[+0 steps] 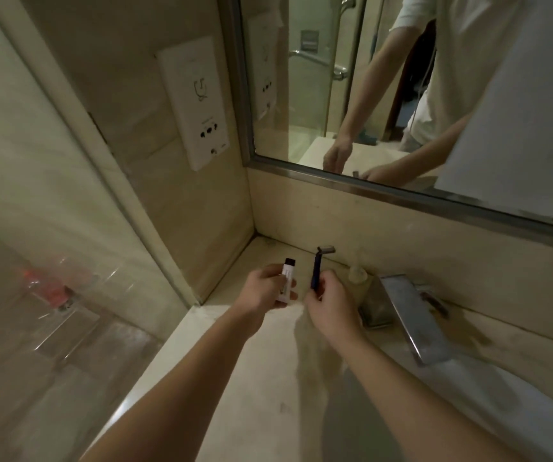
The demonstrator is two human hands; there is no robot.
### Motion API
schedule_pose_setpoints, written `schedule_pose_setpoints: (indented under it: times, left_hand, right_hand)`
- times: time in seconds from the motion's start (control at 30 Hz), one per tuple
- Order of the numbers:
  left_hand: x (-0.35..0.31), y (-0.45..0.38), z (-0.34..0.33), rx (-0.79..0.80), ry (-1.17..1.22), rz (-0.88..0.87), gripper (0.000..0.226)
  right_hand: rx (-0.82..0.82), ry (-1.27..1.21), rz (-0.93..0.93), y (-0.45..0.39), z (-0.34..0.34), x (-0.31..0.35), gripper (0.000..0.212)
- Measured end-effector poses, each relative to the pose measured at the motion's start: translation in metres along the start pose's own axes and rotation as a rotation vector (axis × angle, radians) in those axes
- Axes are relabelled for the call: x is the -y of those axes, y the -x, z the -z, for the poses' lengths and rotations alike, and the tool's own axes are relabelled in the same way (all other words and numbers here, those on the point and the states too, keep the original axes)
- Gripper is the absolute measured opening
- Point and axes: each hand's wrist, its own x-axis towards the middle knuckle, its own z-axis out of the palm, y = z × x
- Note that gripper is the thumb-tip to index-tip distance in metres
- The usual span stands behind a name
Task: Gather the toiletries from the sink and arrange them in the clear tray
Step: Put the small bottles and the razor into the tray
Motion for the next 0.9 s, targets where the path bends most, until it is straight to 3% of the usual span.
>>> schedule_pose_setpoints:
  times: [0.1, 0.3, 0.47, 0.63, 0.9]
  left_hand:
    - [-0.008, 0.033, -0.007, 0.046, 0.056, 0.008, 0.023]
    - [-0.007, 0.114, -0.034, 0.162, -0.027, -0.003, 0.030]
    - [0.019, 0.183, -0.078, 0.281, -0.194, 0.026, 0.023]
    - [0.057, 0.232, -0.138, 0.335, -0.527, -0.163, 0.014]
    - [0.090, 0.301, -0.224, 0.445, -0.873, -0.381, 0.024]
  right_hand:
    - [-0.009, -0.078, 0.039, 0.033, 0.021, 0.013, 0.005]
    - [-0.082, -0.302, 0.094, 0.123, 0.081, 0.022, 0.021]
    - [-0.151, -0.365, -0.047, 0.206, 0.118, -0.023, 0.019]
    - [-0.147, -0.459, -0.174, 0.279, 0.166, -0.083, 0.015]
    - [-0.237, -0.441, -0.292, 0.369, 0.254, -0.158, 0.010]
